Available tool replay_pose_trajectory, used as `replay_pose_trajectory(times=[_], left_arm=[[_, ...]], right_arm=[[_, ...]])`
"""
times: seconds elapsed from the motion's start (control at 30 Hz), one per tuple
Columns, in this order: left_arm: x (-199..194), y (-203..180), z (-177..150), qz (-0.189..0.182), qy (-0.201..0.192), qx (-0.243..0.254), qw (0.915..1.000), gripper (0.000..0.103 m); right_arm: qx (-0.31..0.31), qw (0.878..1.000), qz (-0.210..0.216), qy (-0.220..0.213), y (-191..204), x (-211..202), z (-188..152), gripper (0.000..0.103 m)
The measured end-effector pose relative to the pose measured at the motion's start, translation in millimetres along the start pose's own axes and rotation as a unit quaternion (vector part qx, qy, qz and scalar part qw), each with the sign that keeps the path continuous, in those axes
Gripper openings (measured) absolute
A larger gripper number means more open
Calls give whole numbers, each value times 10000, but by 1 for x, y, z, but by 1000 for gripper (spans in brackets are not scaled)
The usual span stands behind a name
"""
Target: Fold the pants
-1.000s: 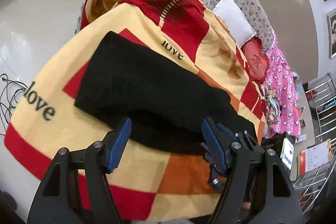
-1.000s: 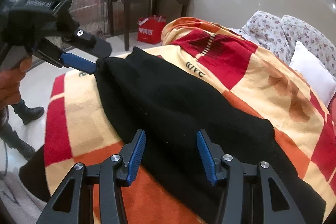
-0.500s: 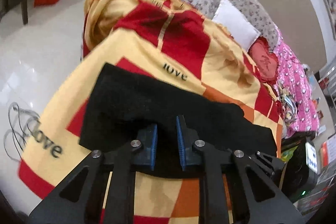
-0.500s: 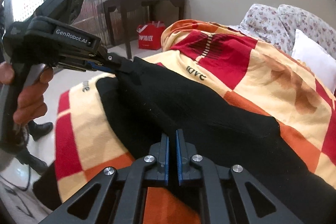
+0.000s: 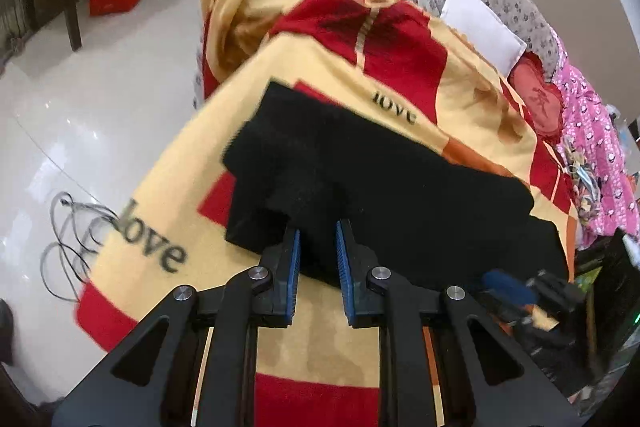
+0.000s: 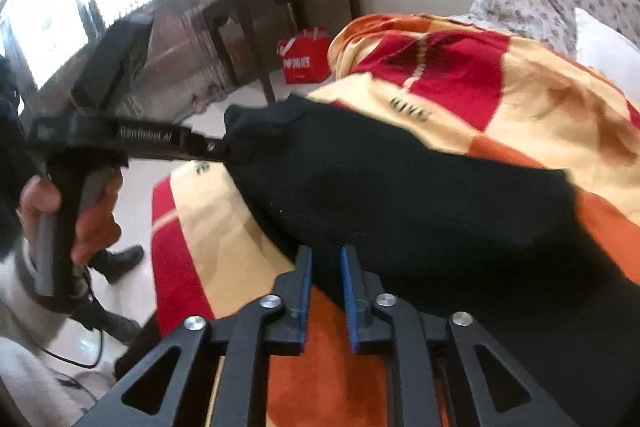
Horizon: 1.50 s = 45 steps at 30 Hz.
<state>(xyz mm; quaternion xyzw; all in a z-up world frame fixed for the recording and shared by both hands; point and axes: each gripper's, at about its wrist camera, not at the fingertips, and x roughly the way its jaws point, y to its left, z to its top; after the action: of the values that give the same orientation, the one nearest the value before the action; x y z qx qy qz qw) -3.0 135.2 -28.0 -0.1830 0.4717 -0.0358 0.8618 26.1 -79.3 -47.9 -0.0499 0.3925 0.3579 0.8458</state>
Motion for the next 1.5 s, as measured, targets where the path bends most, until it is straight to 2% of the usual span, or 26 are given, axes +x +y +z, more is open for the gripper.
replay_pose_trajectory(times=[0.1, 0.2, 0.33, 0.4, 0.47, 0.63, 0.67, 0.7, 0.77, 1.07, 1.23, 1.37, 1.5], left_arm=[[-14, -11, 4, 235, -219, 261, 9991, 19], [-24, -18, 6, 557, -462, 517, 9960, 19], [-33, -17, 13, 550, -553, 551, 9954, 19], [-32, -20, 16, 594, -573, 636, 9946, 19], [-26, -23, 17, 580, -517, 666, 9947, 26], [6, -29, 14, 596, -163, 737, 9954, 26], [13, -29, 13, 577, -105, 729, 9956, 26], [18, -29, 13, 593, -85, 725, 9956, 26], [27, -30, 13, 634, -23, 724, 9954, 26], [51, -32, 14, 695, 42, 785, 9945, 26], [49, -35, 14, 772, 52, 830, 9935, 26], [36, -44, 13, 722, -12, 820, 9940, 26], [26, -64, 8, 513, -108, 956, 9940, 26]], right_arm=[[115, 9996, -236, -95, -16, -16, 5, 23], [397, 9967, -714, -9, -42, -18, 10, 23], [926, 9895, -1101, -111, -79, -19, 16, 23], [1074, 9867, -1204, -189, -90, -19, 21, 31], [1207, 9843, -1273, -176, -100, -18, 24, 33], [1294, 9850, -1142, -42, -109, -1, 33, 33], [1263, 9859, -1096, -54, -109, 2, 34, 28], [1206, 9864, -1114, -53, -108, 4, 35, 17], [1151, 9862, -1193, -37, -107, 9, 35, 13], [1006, 9799, -1716, 178, -116, 35, 40, 10], [1251, 9790, -1604, 88, -124, 30, 38, 11], [1358, 9779, -1589, -58, -122, 4, 33, 28], [1406, 9775, -1559, -184, -110, -32, 16, 30]])
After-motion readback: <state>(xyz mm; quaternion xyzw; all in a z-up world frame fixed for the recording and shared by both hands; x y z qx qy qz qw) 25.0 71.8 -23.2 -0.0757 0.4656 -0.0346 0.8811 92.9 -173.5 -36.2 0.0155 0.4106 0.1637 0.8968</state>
